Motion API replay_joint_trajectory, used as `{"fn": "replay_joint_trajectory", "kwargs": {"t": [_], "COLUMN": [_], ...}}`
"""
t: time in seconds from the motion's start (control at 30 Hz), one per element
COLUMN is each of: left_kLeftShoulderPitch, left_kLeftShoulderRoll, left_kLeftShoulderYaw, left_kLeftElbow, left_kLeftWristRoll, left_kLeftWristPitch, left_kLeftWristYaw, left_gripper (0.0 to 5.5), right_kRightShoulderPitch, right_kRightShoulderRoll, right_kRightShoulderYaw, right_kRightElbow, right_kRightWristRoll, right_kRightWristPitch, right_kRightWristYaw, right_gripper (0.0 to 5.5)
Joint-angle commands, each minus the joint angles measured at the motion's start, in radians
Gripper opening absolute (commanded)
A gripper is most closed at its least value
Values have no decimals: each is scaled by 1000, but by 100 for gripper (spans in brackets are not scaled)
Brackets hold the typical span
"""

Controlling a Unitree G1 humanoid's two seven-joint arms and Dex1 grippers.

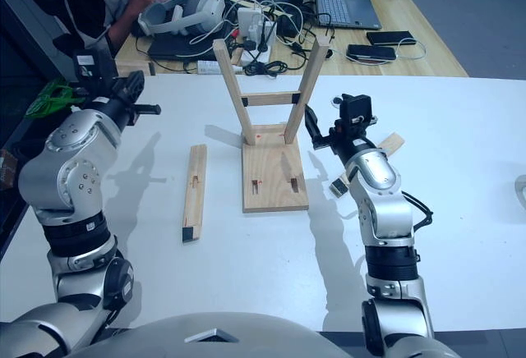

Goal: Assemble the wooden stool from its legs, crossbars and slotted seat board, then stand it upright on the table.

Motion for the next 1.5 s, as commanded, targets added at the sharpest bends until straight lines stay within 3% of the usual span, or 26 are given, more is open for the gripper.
{"fn": "replay_joint_trajectory", "kwargs": {"t": [0.03, 0.73, 1.5], "left_kLeftShoulderPitch": [-24, -32, -103], "left_kLeftShoulderRoll": [9, -24, -48], "left_kLeftShoulderYaw": [-11, -7, -24], "left_kLeftElbow": [26, 57, 116], "left_kLeftWristRoll": [15, 43, 91], "left_kLeftWristPitch": [41, 116, 61], "left_kLeftWristYaw": [6, 40, 54], "left_gripper": [40, 40, 40], "right_kRightShoulderPitch": [-43, -24, -63], "right_kRightShoulderRoll": [24, 63, 114], "right_kRightShoulderYaw": [28, 70, 50], "right_kRightElbow": [35, 46, 91], "right_kRightWristRoll": [-44, -113, -139], "right_kRightWristPitch": [-36, -27, -10], "right_kRightWristYaw": [4, 31, -9], "right_gripper": [432, 432, 432]}}
